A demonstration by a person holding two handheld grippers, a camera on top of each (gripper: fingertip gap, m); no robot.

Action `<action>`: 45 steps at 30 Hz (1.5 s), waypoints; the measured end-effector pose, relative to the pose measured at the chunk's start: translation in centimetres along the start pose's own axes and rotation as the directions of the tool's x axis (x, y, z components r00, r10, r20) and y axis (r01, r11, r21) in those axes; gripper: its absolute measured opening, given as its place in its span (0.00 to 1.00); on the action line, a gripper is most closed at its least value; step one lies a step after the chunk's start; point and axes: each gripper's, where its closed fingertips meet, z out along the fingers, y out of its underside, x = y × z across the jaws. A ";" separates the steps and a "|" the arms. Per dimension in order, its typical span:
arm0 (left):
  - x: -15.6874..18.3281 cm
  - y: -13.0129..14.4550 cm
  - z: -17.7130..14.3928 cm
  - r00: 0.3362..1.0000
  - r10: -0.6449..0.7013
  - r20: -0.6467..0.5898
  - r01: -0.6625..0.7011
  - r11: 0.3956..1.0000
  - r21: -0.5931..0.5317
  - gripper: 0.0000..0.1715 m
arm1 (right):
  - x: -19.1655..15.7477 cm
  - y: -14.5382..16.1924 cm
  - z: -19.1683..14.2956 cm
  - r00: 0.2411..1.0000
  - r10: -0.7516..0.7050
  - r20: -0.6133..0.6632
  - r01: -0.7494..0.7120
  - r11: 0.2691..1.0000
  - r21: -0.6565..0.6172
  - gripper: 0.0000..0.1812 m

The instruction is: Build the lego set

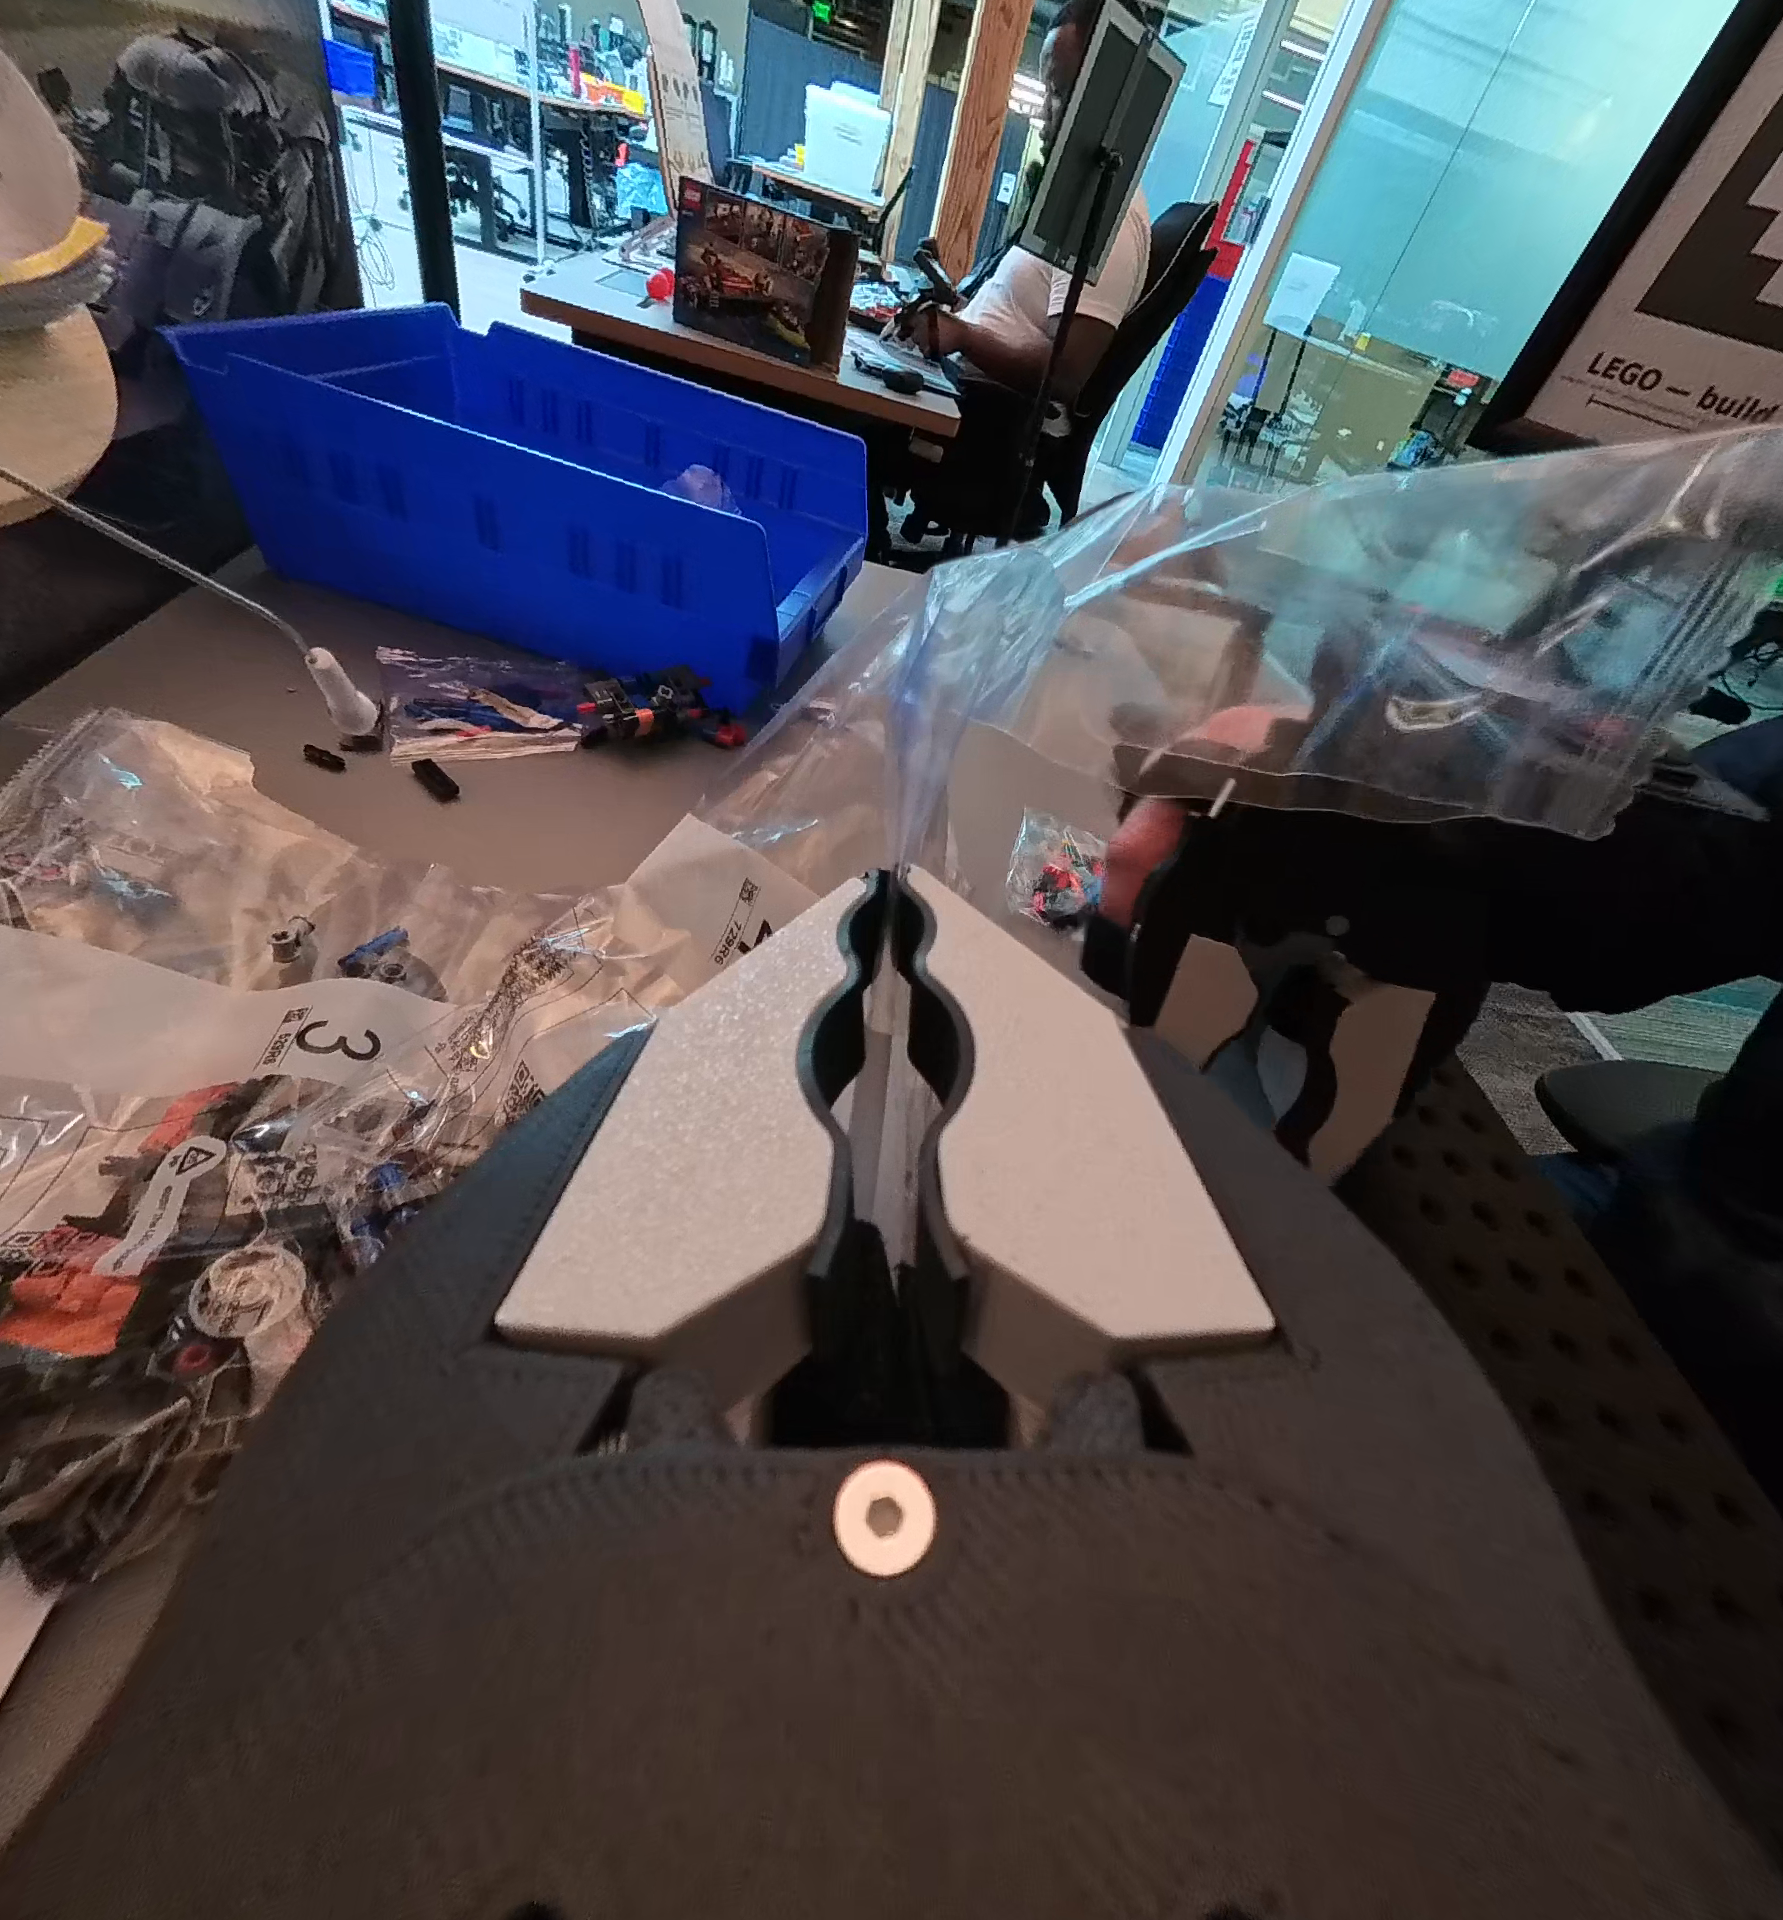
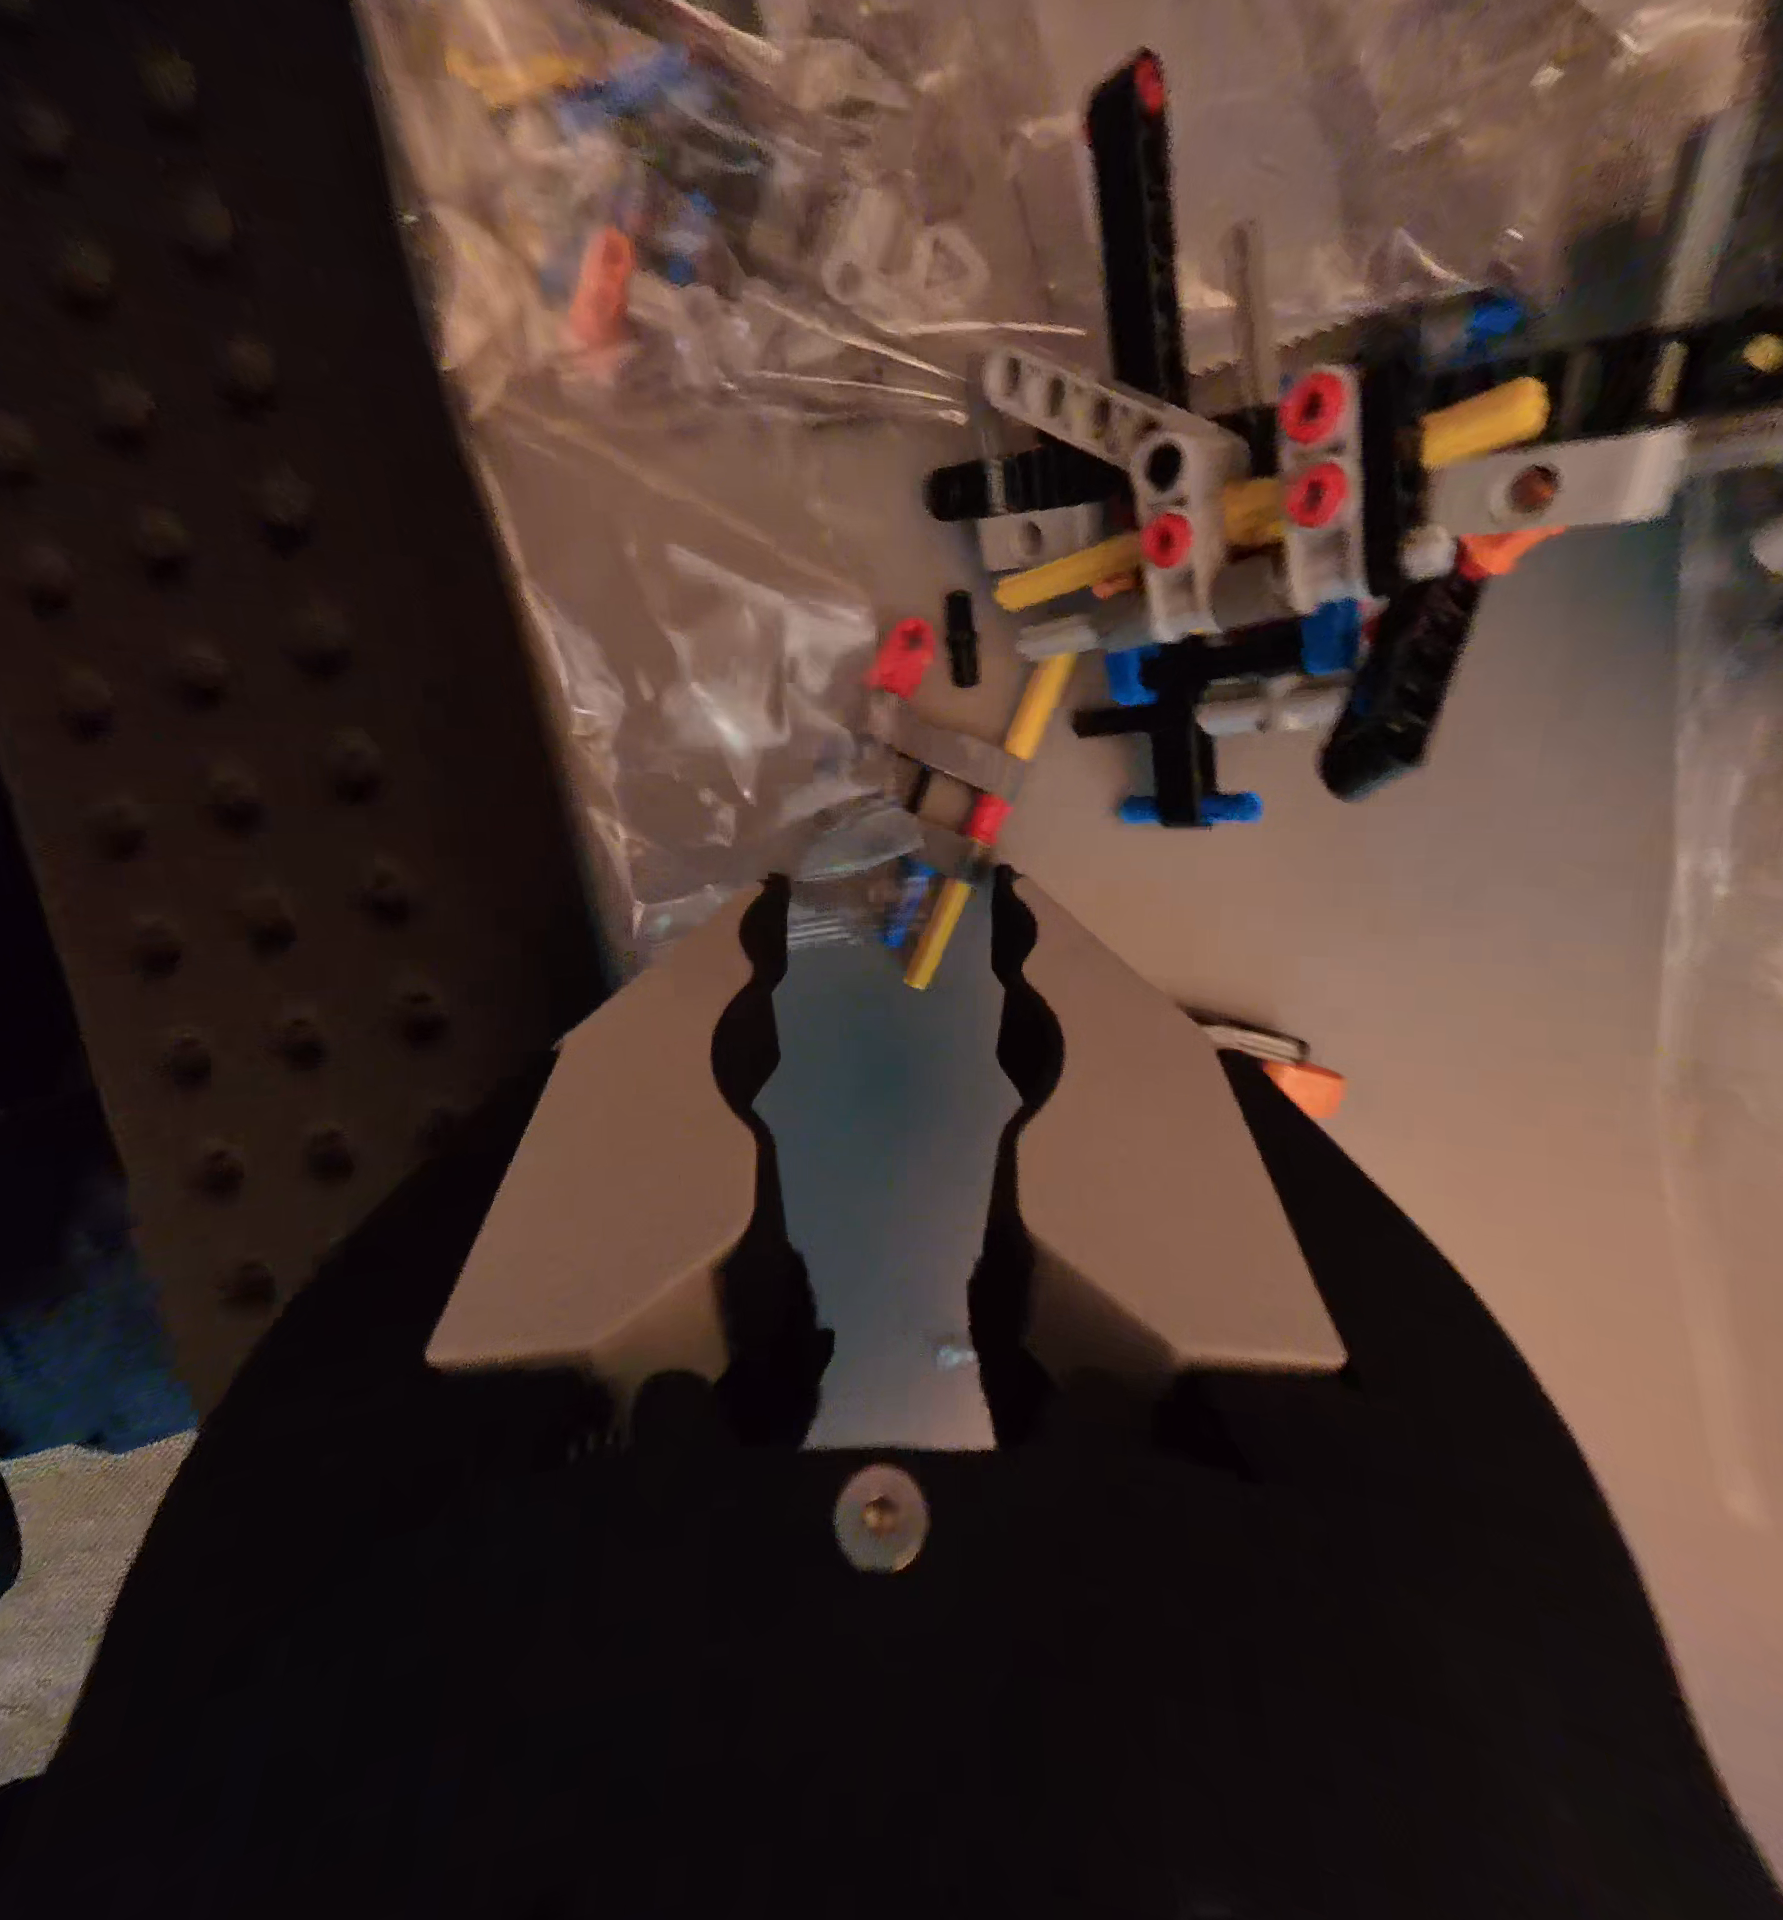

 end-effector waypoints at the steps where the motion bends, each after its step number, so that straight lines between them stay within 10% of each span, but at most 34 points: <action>1: 0.0 0.0 0.0 1.000 0.001 0.001 -0.001 1.000 -0.002 0.00 | -0.1 -0.1 0.1 1.000 -0.009 -0.006 0.009 1.000 -0.001 0.20; 8: 0.1 0.1 0.1 1.000 0.004 0.002 -0.003 1.000 -0.009 0.00 | 0.6 -0.1 -0.7 0.999 -0.007 -0.052 0.008 1.000 0.022 0.00; 45: 0.3 1.1 0.8 1.000 0.020 0.005 -0.020 0.997 -0.071 0.01 | -0.3 0.8 -0.7 0.999 -0.025 -0.046 0.026 0.999 0.026 0.00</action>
